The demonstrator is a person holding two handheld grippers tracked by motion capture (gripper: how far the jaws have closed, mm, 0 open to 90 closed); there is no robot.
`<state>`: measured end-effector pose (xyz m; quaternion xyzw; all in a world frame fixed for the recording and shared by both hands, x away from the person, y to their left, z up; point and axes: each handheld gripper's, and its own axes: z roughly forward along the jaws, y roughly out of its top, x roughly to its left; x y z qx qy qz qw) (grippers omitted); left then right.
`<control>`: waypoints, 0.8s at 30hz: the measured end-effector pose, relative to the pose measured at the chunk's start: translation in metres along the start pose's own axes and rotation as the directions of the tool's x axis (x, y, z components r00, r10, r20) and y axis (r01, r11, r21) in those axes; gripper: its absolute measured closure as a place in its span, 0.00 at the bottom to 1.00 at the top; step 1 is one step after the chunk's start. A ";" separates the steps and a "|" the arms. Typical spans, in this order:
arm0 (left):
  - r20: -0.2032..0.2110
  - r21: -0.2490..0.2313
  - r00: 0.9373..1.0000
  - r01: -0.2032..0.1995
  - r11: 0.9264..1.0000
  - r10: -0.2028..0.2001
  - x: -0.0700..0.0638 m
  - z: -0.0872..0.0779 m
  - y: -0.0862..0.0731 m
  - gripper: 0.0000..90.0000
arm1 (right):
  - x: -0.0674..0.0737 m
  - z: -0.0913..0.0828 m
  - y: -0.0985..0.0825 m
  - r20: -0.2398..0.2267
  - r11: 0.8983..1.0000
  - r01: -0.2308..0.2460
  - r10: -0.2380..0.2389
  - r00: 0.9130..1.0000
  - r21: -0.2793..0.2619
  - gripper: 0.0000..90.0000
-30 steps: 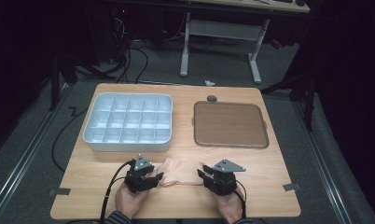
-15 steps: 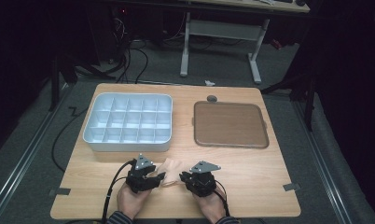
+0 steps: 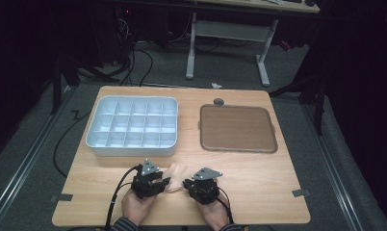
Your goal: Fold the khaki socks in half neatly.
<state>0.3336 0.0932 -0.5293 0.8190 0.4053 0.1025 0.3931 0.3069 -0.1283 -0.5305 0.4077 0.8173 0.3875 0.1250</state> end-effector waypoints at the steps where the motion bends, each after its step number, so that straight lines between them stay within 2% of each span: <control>1: 0.000 0.000 1.000 0.000 1.000 0.000 0.000 0.000 0.000 0.70 | 0.000 0.000 0.000 0.003 1.000 0.003 -0.003 1.000 0.003 0.93; 5: 0.005 0.006 1.000 -0.015 1.000 0.015 -0.003 0.000 0.000 0.77 | 0.001 0.000 0.000 0.007 1.000 0.009 -0.009 1.000 0.003 0.93; 8: 0.027 0.010 1.000 0.005 1.000 -0.005 -0.002 0.001 0.001 0.84 | 0.001 0.000 0.000 0.008 1.000 0.016 -0.016 1.000 0.007 0.94; 11: 0.040 0.014 0.999 0.015 1.000 -0.015 -0.002 0.001 0.001 0.87 | 0.002 0.000 0.000 0.012 1.000 0.017 -0.017 1.000 0.005 0.94; 22: 0.091 0.016 0.994 0.054 0.998 -0.056 0.004 -0.002 0.003 0.91 | 0.002 0.001 0.000 0.015 1.000 0.028 -0.028 1.000 0.007 0.94; 24: 0.088 0.017 0.995 0.051 0.999 -0.052 0.003 -0.004 0.003 0.90 | 0.002 0.000 0.000 0.015 1.000 0.027 -0.027 1.000 0.008 0.94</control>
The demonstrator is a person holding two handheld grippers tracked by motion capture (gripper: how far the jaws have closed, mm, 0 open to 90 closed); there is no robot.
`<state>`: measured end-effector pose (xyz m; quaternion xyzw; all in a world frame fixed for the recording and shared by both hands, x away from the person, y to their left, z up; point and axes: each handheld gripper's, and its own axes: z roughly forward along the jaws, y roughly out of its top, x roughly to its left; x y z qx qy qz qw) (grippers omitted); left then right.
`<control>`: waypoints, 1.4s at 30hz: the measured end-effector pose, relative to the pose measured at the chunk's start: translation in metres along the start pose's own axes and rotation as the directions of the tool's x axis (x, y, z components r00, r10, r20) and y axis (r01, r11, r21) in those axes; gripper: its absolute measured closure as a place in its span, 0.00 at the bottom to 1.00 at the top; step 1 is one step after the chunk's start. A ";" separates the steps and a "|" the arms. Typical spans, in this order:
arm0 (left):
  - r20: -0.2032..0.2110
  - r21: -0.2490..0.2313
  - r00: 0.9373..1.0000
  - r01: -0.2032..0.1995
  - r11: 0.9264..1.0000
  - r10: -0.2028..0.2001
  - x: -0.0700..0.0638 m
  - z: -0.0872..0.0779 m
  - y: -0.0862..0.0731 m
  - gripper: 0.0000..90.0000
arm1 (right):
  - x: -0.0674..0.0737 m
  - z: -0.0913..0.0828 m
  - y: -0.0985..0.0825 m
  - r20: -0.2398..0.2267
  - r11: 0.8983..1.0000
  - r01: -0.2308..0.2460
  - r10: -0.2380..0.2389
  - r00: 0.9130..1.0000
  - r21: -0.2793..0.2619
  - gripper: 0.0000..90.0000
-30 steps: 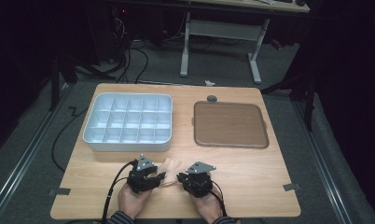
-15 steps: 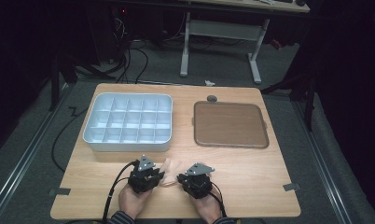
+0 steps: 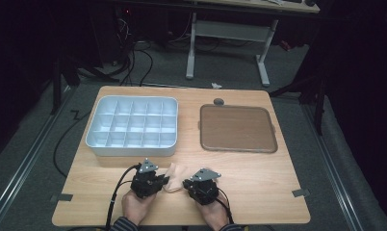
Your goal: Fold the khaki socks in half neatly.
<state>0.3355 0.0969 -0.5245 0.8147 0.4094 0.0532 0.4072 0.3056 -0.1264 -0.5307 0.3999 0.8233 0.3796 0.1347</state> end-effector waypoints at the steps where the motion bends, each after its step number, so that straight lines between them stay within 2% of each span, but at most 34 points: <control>1: 0.002 0.002 1.000 0.001 1.000 -0.001 0.000 -0.001 0.000 0.90 | 0.000 0.000 0.000 0.000 1.000 0.001 -0.001 1.000 0.000 0.94; 8: 0.030 -0.009 0.999 0.012 1.000 -0.012 0.000 -0.006 0.001 0.90 | 0.000 0.000 0.001 0.000 1.000 0.008 -0.008 1.000 0.003 0.94; 21: 0.058 -0.027 0.998 -0.007 1.000 0.009 -0.007 -0.016 0.012 0.90 | 0.001 0.001 0.002 -0.005 1.000 0.008 -0.008 1.000 0.008 0.95; 35: 0.079 -0.060 0.997 -0.014 0.998 0.019 -0.010 -0.021 0.016 0.90 | 0.001 0.004 0.004 -0.011 1.000 0.011 -0.011 1.000 0.009 0.96; 42: 0.076 -0.072 0.997 -0.019 0.997 0.025 -0.010 -0.024 0.017 0.91 | 0.003 0.006 0.006 -0.015 1.000 0.004 -0.004 1.000 0.009 0.96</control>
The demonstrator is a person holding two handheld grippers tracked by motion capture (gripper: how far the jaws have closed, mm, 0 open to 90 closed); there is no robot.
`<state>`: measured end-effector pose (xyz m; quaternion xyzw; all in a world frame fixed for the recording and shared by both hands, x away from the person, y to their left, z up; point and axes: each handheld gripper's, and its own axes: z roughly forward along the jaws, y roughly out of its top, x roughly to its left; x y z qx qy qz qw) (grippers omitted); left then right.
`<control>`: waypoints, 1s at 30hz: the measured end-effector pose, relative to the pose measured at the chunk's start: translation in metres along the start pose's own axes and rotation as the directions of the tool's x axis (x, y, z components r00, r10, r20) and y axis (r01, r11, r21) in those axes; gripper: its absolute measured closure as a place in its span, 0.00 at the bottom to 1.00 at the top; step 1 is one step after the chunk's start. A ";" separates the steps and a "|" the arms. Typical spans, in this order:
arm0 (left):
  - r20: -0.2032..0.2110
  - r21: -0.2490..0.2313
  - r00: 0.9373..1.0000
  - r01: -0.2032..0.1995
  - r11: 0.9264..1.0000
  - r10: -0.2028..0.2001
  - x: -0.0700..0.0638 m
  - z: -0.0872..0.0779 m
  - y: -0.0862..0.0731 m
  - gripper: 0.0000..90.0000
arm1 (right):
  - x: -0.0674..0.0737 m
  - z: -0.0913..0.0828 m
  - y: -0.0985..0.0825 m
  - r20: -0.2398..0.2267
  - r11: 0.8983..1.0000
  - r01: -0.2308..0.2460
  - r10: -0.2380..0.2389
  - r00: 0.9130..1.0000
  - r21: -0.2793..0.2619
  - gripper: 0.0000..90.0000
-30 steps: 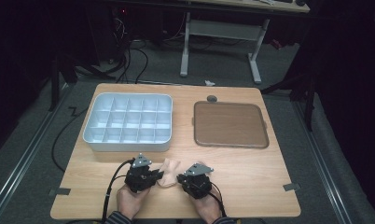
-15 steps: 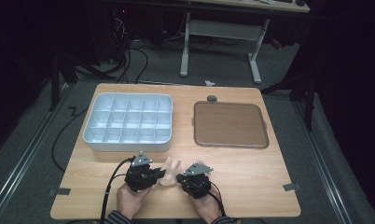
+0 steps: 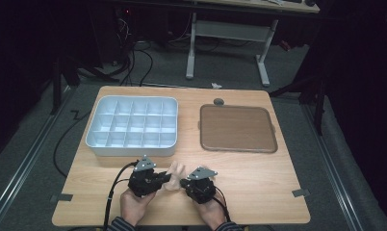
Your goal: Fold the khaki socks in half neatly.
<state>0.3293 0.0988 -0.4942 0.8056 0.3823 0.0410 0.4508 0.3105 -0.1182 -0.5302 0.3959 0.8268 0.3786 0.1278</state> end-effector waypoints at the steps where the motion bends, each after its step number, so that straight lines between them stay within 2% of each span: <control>1: 0.001 -0.007 1.000 -0.003 1.000 0.003 -0.001 -0.001 0.000 0.91 | 0.000 0.001 0.001 -0.002 1.000 0.004 -0.004 1.000 0.003 0.96; 16: 0.023 -0.046 1.000 0.006 0.999 -0.005 0.000 -0.006 0.002 0.91 | 0.008 0.009 0.009 -0.015 0.999 0.031 -0.030 0.999 0.013 0.96; 19: 0.041 -0.059 0.999 0.018 0.998 -0.015 0.000 -0.005 0.003 0.91 | 0.011 0.012 0.011 -0.016 0.999 0.032 -0.032 0.999 0.012 0.96; 25: 0.039 -0.059 0.999 0.014 0.998 -0.012 0.000 -0.004 0.003 0.91 | 0.014 0.014 0.013 -0.021 0.999 0.038 -0.037 0.999 0.015 0.96; 30: 0.023 -0.046 1.000 0.008 0.999 -0.007 0.002 -0.005 0.002 0.91 | 0.014 0.014 0.014 -0.033 1.000 0.024 -0.024 0.999 0.014 0.93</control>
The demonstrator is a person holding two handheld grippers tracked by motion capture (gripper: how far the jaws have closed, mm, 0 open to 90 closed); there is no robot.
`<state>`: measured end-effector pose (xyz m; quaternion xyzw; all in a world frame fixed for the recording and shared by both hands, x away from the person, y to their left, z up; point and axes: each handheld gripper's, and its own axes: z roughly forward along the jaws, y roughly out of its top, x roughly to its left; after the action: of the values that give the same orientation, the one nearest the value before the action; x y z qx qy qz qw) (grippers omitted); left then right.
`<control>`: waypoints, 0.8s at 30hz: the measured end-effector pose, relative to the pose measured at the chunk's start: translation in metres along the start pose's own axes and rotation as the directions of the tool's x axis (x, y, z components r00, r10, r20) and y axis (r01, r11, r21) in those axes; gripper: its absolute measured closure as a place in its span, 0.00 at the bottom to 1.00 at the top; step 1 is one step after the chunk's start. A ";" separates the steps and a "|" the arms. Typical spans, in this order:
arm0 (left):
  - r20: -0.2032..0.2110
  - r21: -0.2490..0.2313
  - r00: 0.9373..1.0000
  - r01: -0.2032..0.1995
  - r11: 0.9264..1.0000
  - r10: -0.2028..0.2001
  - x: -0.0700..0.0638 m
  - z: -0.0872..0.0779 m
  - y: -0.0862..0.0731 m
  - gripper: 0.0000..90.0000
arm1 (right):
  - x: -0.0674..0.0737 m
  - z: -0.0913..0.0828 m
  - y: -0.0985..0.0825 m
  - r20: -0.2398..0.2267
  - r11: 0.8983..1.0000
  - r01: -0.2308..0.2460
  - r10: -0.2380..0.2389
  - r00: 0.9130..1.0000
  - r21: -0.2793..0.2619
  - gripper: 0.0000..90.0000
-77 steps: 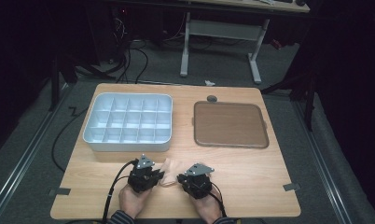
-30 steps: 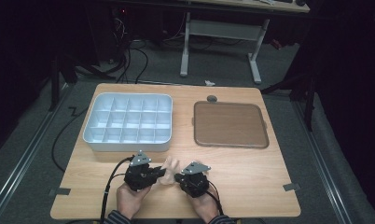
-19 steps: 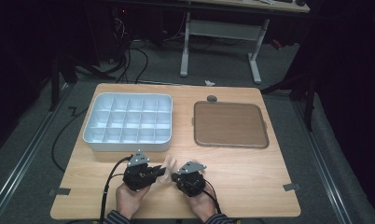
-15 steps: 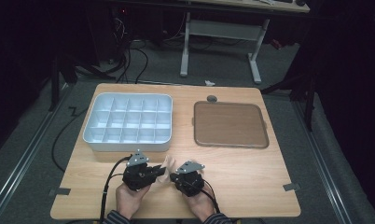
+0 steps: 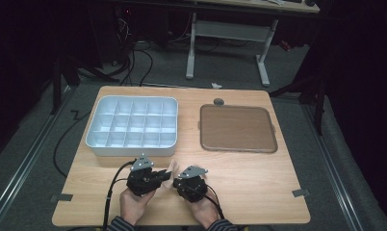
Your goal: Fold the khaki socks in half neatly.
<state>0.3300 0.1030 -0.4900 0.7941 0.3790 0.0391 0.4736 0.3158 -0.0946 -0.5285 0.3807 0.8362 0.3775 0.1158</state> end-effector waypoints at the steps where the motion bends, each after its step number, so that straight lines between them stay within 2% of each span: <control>1: -0.001 0.001 1.000 -0.001 1.000 0.001 0.001 0.000 0.000 0.91 | 0.001 -0.001 0.000 0.006 1.000 0.010 -0.010 1.000 -0.004 0.92; 5: -0.011 0.007 1.000 -0.001 1.000 0.001 0.002 -0.001 0.000 0.91 | 0.001 -0.010 0.002 0.011 1.000 0.013 -0.012 1.000 -0.028 0.89; 10: -0.018 0.017 1.000 -0.007 1.000 0.008 0.002 -0.001 -0.001 0.91 | -0.006 -0.021 0.001 0.046 0.999 0.003 -0.001 0.999 -0.043 0.88; 16: -0.020 0.021 1.000 -0.007 1.000 0.007 0.002 -0.001 -0.001 0.91 | -0.027 -0.040 -0.006 0.116 0.997 -0.030 0.039 0.992 -0.073 0.84; 24: -0.024 0.022 1.000 -0.006 1.000 0.007 0.002 -0.002 -0.001 0.91 | -0.044 -0.051 -0.015 0.183 0.995 -0.063 0.076 0.980 -0.077 0.80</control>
<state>0.3303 0.1060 -0.4908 0.7998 0.3825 0.0460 0.4604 0.3135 -0.1601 -0.5083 0.4389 0.7940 0.3736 0.1933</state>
